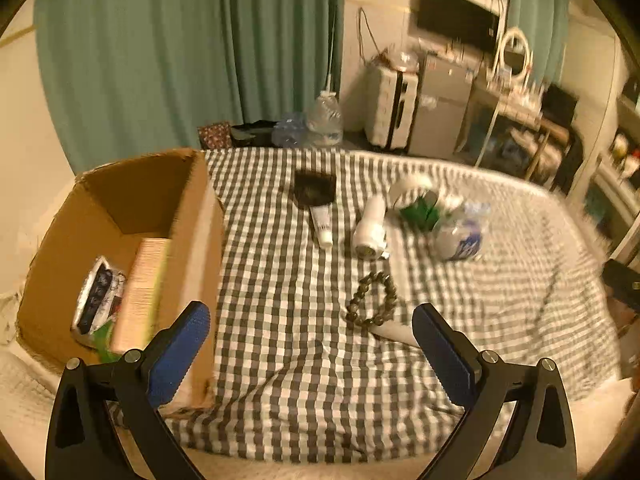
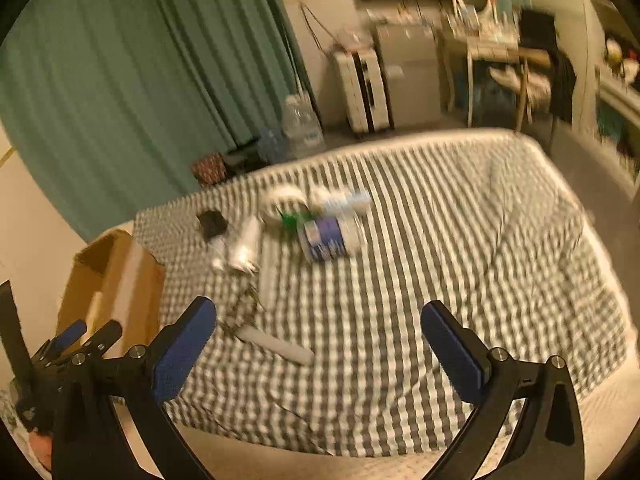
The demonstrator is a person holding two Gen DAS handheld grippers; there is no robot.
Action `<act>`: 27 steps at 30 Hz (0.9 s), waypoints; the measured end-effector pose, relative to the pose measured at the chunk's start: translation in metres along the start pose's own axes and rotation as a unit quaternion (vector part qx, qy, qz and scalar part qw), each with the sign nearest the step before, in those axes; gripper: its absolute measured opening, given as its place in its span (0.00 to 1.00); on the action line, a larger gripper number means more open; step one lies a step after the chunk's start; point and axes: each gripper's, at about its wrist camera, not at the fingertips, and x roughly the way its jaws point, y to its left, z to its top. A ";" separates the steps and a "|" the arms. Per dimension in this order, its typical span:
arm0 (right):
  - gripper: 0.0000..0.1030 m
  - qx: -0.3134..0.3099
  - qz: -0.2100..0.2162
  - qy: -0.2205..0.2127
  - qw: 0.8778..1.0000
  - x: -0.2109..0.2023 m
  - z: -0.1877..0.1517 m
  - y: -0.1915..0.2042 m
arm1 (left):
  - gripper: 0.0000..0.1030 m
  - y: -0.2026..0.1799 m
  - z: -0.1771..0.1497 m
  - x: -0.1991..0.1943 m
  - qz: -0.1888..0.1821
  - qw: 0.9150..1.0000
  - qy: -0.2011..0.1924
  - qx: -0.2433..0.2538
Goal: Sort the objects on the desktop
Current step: 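Grasp the bead bracelet with the left gripper while the right grasps the swab jar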
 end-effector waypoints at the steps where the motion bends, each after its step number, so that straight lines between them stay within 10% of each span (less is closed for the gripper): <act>1: 1.00 0.009 -0.001 0.005 1.000 0.008 -0.001 -0.007 | 1.00 -0.011 -0.004 0.014 0.011 1.000 0.005 0.011; 14: 1.00 -0.006 -0.054 0.004 0.999 0.090 0.009 -0.033 | 1.00 -0.072 -0.015 0.177 0.007 0.988 0.123 0.087; 21: 1.00 -0.043 -0.060 0.009 0.997 0.119 0.021 -0.023 | 0.11 -0.063 -0.019 0.183 -0.076 0.986 0.118 0.091; 27: 1.00 -0.077 -0.055 0.023 0.995 0.167 0.040 -0.010 | 0.11 -0.044 -0.020 0.166 -0.097 0.988 0.101 0.058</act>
